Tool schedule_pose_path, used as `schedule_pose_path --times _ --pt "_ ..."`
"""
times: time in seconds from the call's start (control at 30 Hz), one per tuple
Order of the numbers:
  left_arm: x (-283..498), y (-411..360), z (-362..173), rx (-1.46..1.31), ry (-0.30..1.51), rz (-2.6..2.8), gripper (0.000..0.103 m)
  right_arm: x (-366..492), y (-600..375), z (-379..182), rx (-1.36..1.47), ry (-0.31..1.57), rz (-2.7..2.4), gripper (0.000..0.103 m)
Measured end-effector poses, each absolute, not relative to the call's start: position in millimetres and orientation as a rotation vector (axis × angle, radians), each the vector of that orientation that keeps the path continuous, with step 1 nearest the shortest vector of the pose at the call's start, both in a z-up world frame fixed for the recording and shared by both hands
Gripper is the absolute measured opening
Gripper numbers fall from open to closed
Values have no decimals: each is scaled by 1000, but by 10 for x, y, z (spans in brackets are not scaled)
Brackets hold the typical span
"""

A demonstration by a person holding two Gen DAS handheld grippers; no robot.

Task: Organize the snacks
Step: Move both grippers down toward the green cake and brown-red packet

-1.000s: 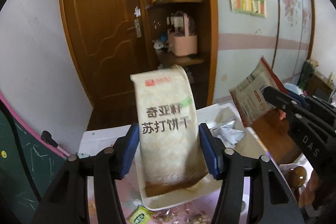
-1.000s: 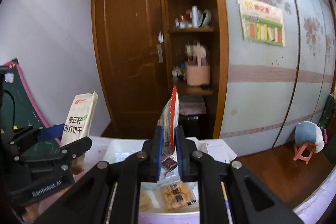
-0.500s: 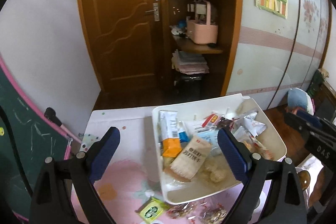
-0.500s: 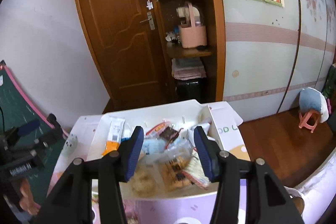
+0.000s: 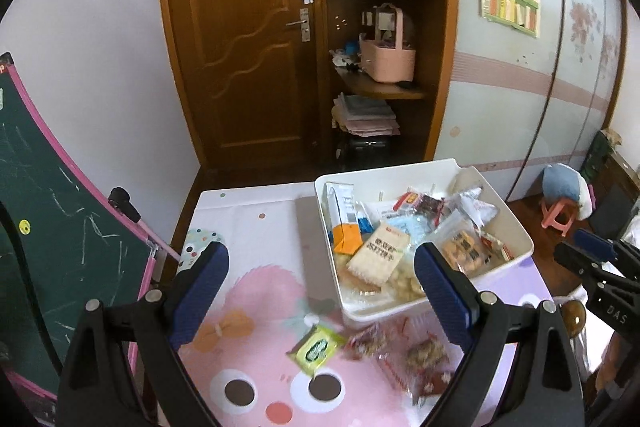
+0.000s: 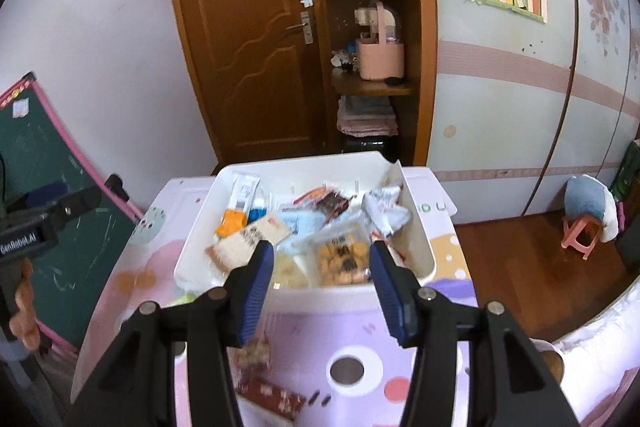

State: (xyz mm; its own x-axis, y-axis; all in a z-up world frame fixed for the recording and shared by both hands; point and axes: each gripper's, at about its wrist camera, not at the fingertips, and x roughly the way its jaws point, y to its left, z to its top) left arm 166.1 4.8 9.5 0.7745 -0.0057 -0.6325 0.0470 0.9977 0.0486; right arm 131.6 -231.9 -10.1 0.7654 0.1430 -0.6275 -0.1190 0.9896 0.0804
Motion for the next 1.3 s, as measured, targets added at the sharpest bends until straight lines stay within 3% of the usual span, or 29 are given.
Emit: schedule_pose_path --times 0.23,0.47,0.93,1.3 --pt "1362 167 -25 112 708 -50 94 1002 -2227 -280 -55 715 215 50" --pt "1330 220 -476 167 827 -94 94 963 -2094 -728 -121 833 298 50" --pt "1856 361 -1713 204 1143 -145 94 1042 -1688 -1751 -288 1038 529 50" --pt "2248 365 -2103 234 1209 -154 90 1190 -1575 -1958 -336 1058 626 50"
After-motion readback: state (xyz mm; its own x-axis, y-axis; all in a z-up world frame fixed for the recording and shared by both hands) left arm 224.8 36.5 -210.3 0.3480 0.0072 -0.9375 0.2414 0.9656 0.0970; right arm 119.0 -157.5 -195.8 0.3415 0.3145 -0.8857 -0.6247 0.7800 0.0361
